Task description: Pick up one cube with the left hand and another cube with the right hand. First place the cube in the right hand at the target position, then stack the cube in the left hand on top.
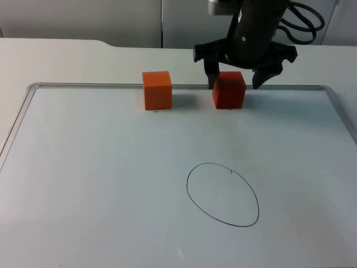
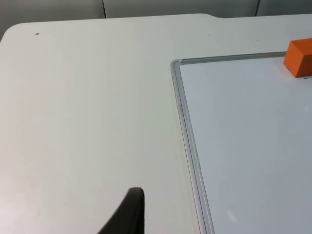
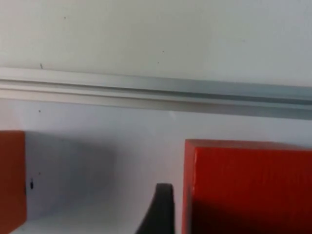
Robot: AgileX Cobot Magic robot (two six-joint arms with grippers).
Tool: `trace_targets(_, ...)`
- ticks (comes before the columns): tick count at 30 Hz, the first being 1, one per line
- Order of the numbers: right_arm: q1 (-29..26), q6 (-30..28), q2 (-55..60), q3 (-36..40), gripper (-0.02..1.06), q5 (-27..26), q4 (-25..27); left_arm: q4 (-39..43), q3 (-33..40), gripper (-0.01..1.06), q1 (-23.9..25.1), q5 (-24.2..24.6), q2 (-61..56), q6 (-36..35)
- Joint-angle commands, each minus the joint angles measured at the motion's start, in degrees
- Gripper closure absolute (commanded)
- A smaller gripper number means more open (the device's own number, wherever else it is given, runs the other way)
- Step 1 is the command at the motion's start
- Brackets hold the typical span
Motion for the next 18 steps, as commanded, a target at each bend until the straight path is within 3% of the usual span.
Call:
trace_targets(1,-0.2,0.2,-0.3,-0.4,0.41,-0.1,-0.4,0.1,0.4,0.06,0.2,-0.4,-0.3,0.0)
trace_targets(7,-0.2,0.2,-0.2,-0.4,0.6,0.0,-0.4,0.1,0.4,0.06,0.2,-0.4,-0.3,0.0)
trace_targets(10,-0.2,0.2,-0.2,-0.4,0.87,0.1,-0.4,0.1,0.4,0.06,0.2,-0.4,-0.3,0.0)
trace_targets(11,-0.2,0.2,-0.2,-0.4,0.87,0.1,-0.4,0.1,0.4,0.06,0.2,-0.4,-0.3,0.0)
trace_targets(13,-0.2,0.2,-0.4,-0.4,1.05,0.0,-0.4,0.1,0.4,0.06,0.2,-0.4,-0.3,0.0)
trace_targets(18,-0.2,-1.2,-2.4,-0.4,1.05,0.9,-0.4,0.1,0.4,0.06,0.2,-0.4,-0.3,0.0)
